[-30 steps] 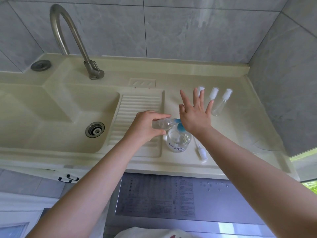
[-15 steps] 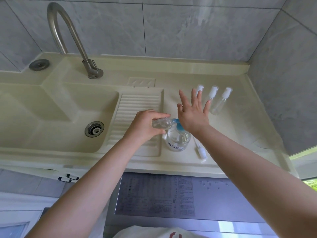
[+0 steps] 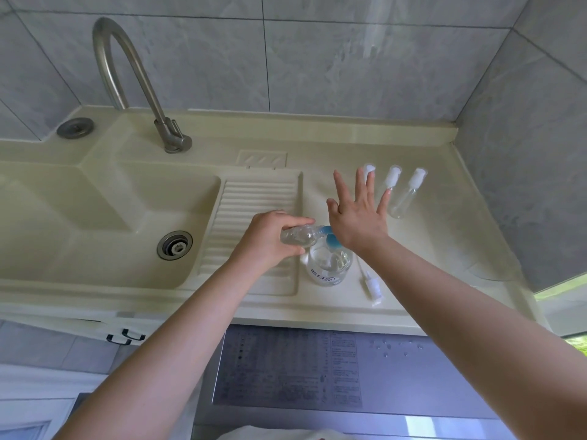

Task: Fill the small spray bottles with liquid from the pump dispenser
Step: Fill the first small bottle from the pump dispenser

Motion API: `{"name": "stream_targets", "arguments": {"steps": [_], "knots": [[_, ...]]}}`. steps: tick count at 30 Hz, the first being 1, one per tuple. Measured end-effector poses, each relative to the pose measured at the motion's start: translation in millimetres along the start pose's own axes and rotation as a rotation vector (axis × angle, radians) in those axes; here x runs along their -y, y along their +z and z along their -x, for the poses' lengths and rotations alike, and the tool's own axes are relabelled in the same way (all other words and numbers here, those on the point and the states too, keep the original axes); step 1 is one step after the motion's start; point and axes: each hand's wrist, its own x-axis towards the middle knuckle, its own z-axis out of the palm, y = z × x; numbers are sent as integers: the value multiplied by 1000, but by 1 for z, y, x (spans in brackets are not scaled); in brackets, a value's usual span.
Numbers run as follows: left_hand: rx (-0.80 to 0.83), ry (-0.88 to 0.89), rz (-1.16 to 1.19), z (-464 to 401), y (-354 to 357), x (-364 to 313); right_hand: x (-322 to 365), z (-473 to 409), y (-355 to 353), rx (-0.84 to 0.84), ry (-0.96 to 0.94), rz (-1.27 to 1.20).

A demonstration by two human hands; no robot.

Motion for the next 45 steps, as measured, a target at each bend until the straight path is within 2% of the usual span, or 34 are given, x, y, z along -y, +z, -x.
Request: {"name": "stream_targets", "arguments": {"steps": [3, 13, 21, 45], "knots": [[-12, 3, 14, 0, -1, 0, 0, -2, -6, -18, 3, -6], [0, 2, -3, 1, 1, 0, 1, -1, -1, -125, -58, 189], [1, -1, -8, 2, -1, -3, 2, 3, 5, -85, -30, 71], [-15, -19, -15, 2, 4, -5, 3, 3, 7, -76, -14, 57]]}}
